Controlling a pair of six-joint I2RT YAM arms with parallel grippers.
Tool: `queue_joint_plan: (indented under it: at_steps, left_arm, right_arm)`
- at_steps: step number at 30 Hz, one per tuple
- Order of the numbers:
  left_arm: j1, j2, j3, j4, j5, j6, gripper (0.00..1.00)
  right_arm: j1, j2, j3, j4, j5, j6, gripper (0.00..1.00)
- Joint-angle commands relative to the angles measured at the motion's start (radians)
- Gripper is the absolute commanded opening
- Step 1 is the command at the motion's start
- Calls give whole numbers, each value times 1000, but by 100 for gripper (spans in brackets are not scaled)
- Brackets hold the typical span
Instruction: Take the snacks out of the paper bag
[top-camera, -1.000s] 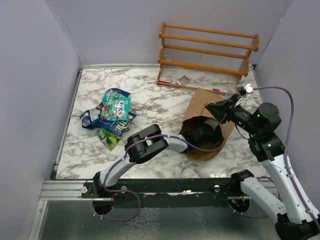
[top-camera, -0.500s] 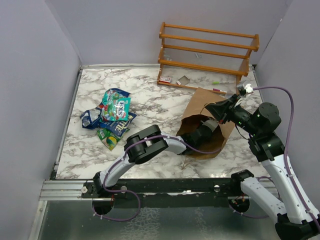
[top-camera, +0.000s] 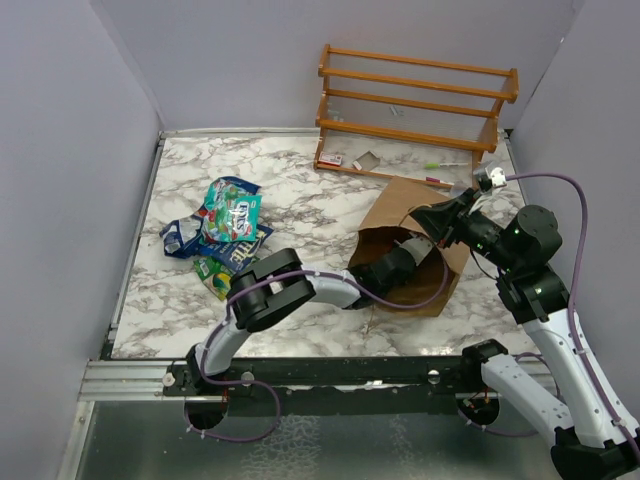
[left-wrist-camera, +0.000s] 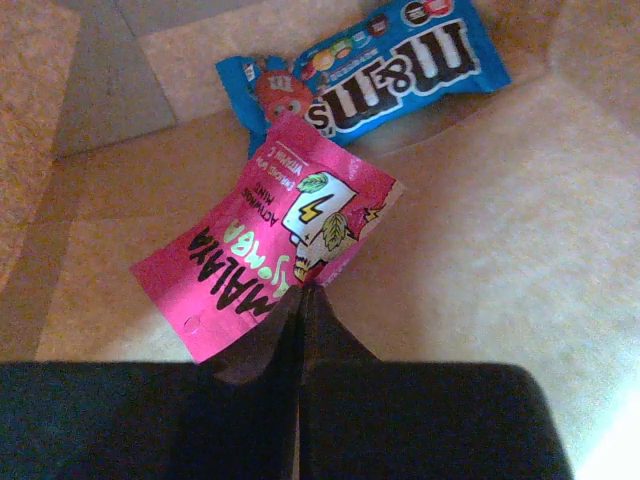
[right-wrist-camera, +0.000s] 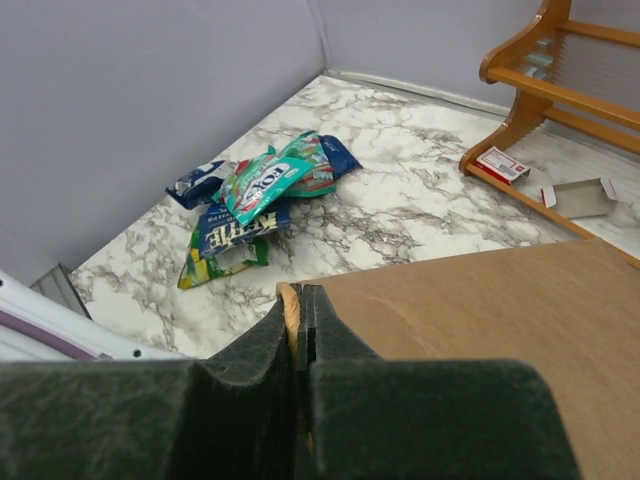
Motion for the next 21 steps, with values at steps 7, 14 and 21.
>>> queue_joint_plan:
  at_steps: [7, 14, 21]
  left_arm:
    - [-51, -263, -205, 0, 160, 13, 0]
    - [-78, -452, -341, 1, 260, 38, 0]
    - [-84, -737, -453, -76, 316, 65, 0]
  right_arm:
    - [-1, 1, 31, 21, 77, -11, 2]
    - [-1, 15, 32, 36, 145, -11, 2]
    - [-1, 22, 22, 27, 302, 12, 2]
